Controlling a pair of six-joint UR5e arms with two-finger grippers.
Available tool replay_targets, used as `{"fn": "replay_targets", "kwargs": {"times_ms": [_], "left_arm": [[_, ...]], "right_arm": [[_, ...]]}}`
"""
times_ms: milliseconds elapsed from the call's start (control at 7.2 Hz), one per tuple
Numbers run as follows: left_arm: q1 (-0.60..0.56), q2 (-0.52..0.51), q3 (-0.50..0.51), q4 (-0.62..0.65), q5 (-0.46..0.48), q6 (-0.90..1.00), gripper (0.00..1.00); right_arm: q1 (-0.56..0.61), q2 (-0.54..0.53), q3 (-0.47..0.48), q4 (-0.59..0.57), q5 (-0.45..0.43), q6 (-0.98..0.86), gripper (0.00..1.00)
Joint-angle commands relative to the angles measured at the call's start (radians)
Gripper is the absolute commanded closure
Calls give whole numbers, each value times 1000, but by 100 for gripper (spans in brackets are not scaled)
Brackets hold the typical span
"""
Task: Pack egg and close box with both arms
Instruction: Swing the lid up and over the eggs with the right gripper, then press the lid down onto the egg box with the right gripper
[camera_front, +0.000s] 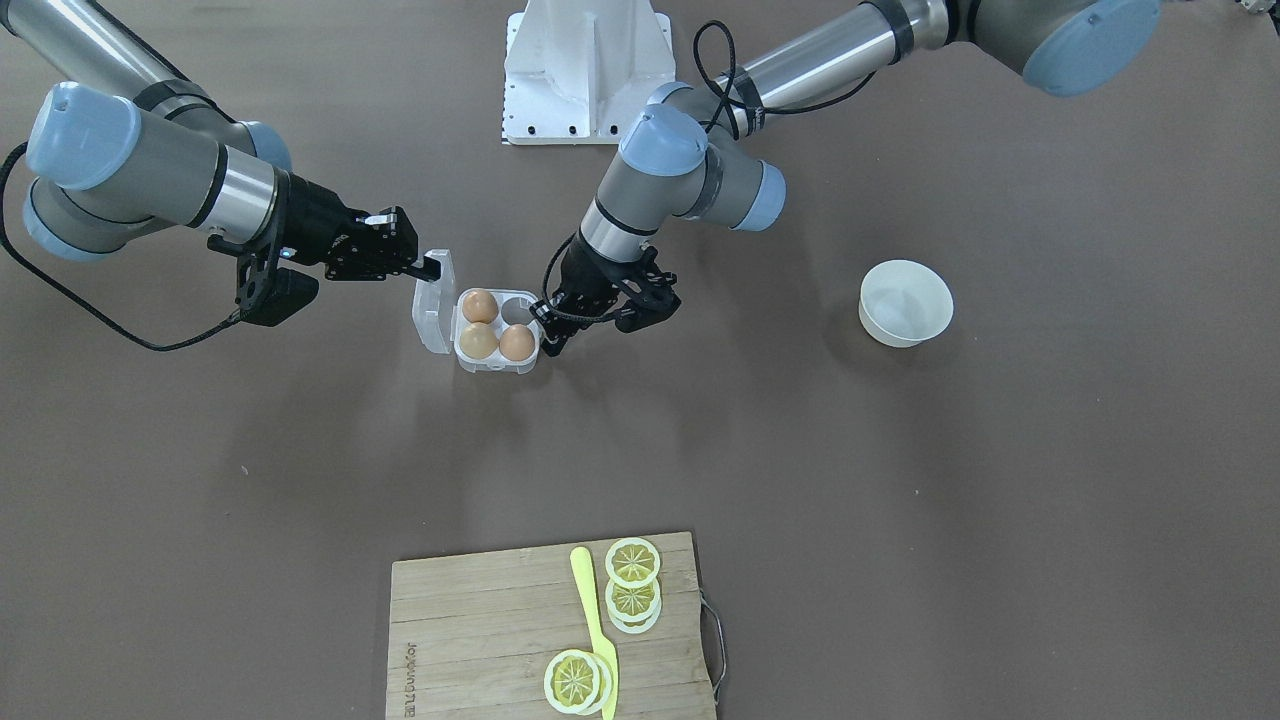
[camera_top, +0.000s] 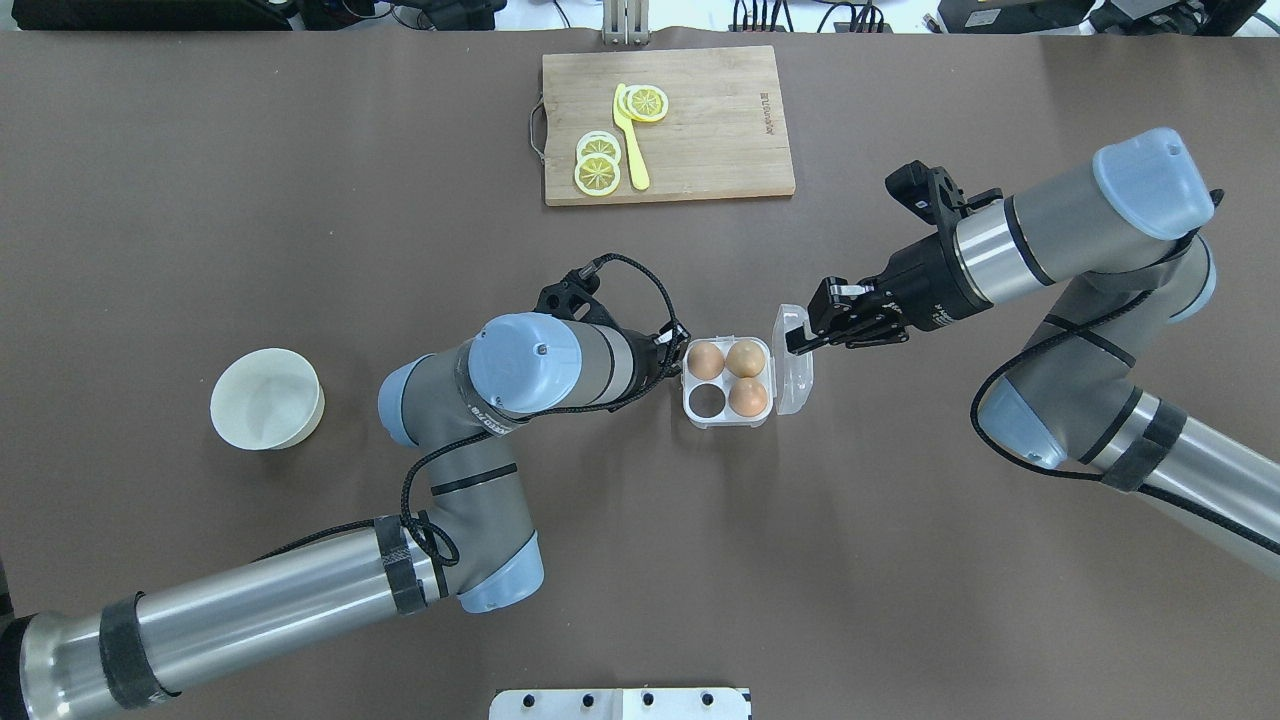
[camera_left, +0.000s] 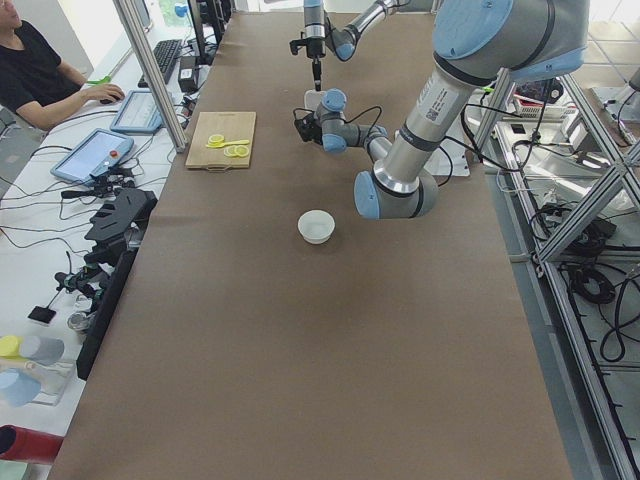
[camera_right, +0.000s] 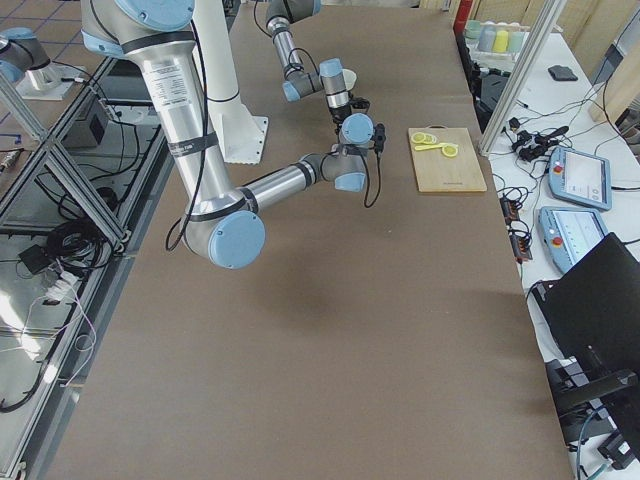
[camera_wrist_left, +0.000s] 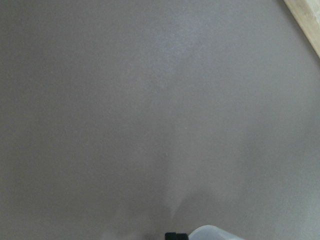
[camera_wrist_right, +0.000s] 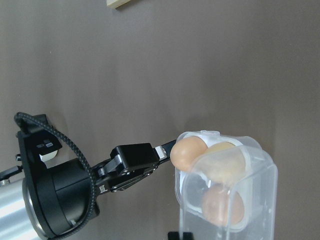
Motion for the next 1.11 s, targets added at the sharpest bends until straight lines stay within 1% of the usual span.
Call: {"fn": "replay_targets", "kwargs": {"times_ms": [0, 972], "left_arm": [[-5, 1, -2, -8, -8, -2, 100], [-14, 3, -3, -19, -20, -11, 100]], "right_arm": [[-23, 1, 0, -2, -29, 0, 100], [-49, 23, -4, -5, -51, 0, 100]]}}
